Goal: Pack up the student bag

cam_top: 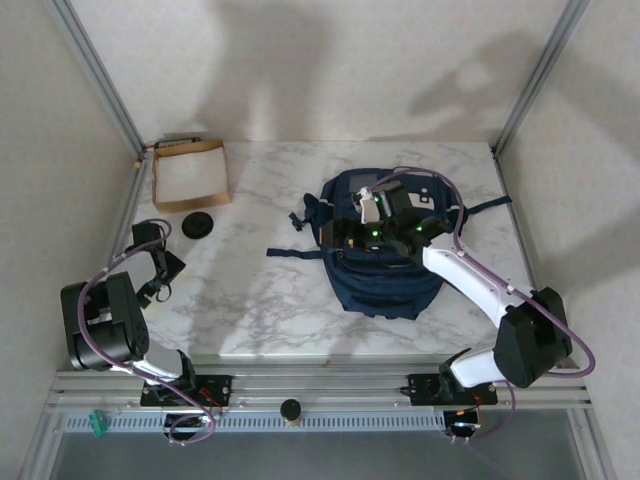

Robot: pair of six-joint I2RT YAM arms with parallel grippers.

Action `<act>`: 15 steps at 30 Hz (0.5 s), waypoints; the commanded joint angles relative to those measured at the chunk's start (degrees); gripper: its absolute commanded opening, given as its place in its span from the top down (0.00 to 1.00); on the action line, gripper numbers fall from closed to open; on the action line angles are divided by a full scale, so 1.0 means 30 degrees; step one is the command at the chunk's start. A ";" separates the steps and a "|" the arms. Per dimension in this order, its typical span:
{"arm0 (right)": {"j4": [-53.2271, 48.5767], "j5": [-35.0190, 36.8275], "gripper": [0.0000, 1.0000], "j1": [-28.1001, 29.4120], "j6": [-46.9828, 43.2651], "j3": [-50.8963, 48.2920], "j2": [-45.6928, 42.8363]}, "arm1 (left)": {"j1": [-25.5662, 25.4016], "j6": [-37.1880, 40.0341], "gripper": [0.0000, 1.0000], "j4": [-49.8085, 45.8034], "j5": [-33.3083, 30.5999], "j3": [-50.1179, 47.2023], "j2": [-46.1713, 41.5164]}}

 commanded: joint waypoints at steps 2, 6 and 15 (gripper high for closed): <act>0.0355 0.0204 0.01 -0.0034 0.0166 0.0217 0.0191 | -0.0059 -0.0686 0.01 0.0497 -0.0383 -0.0357 -0.0181; 0.0345 0.0221 0.01 -0.0054 0.0122 0.0300 0.0286 | -0.0059 -0.1225 0.01 0.0654 -0.0394 0.0217 0.0563; 0.0092 0.0269 0.01 -0.0191 -0.0200 0.0380 0.0433 | 0.0128 -0.3292 0.01 0.1296 -0.1614 0.0597 0.1336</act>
